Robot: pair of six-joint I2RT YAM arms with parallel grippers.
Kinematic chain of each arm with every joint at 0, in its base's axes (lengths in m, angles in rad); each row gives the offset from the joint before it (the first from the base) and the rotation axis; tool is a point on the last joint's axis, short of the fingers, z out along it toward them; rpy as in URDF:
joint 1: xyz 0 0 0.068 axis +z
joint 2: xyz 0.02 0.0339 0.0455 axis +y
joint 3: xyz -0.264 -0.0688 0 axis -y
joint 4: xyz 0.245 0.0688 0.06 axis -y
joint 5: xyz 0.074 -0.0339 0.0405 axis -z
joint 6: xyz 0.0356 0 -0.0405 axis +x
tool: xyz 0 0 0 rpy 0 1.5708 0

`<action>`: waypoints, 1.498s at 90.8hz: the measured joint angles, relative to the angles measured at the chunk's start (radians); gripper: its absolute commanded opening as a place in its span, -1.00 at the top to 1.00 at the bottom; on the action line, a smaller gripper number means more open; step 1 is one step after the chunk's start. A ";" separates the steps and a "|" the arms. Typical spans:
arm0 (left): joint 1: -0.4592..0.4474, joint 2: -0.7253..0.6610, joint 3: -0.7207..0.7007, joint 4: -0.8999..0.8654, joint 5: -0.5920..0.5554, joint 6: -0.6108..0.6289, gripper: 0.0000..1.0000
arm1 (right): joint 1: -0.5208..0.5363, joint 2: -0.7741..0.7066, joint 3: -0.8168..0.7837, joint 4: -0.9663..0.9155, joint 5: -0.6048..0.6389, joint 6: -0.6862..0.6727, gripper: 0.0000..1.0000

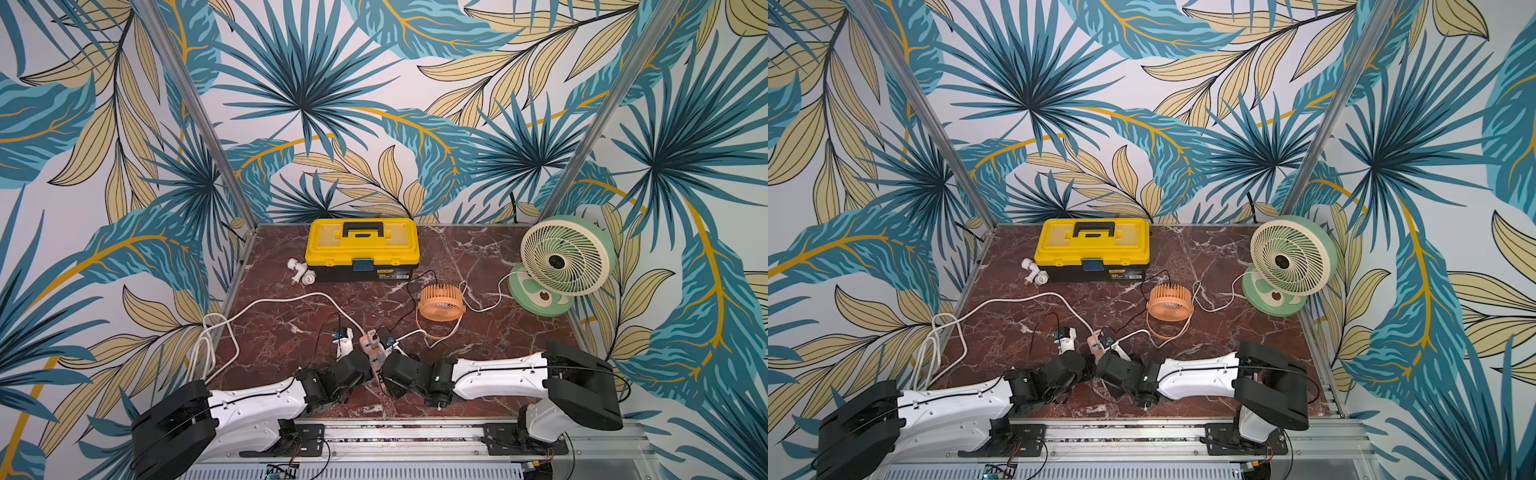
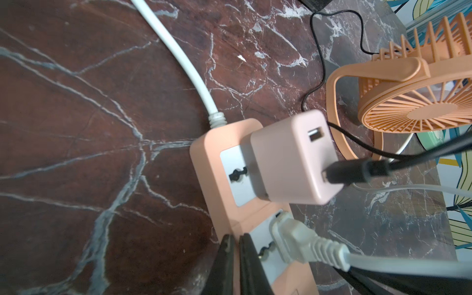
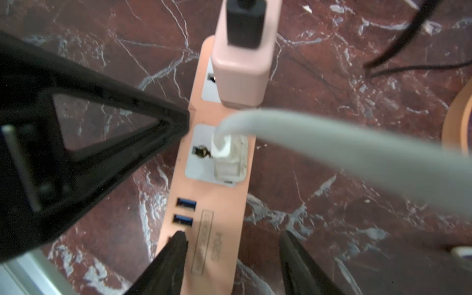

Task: Plug the desk fan into the power strip
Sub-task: Insert the plug into the socket.

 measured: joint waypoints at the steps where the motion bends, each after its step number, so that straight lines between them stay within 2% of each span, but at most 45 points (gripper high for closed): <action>1: 0.000 -0.002 0.000 -0.003 0.000 0.001 0.75 | 0.001 -0.006 0.000 -0.004 -0.001 0.000 -0.30; 13: 0.002 -0.032 0.000 -0.058 -0.001 0.014 0.67 | 0.015 -0.093 -0.005 -0.027 -0.011 -0.002 -0.50; 37: 0.005 -0.146 0.068 -0.179 -0.023 0.082 0.52 | 0.038 -0.322 -0.024 -0.066 -0.007 0.005 -0.59; 49: 0.005 -0.187 0.091 -0.197 -0.032 0.109 0.46 | 0.038 -0.387 -0.026 -0.100 0.018 0.015 -0.59; 86: 0.005 -0.206 0.092 -0.245 -0.027 0.122 0.36 | 0.038 -0.428 -0.095 -0.121 0.104 0.085 -0.62; 136: 0.005 -0.208 0.092 -0.263 -0.041 0.111 0.13 | 0.025 -0.418 -0.107 -0.121 0.140 0.145 -0.68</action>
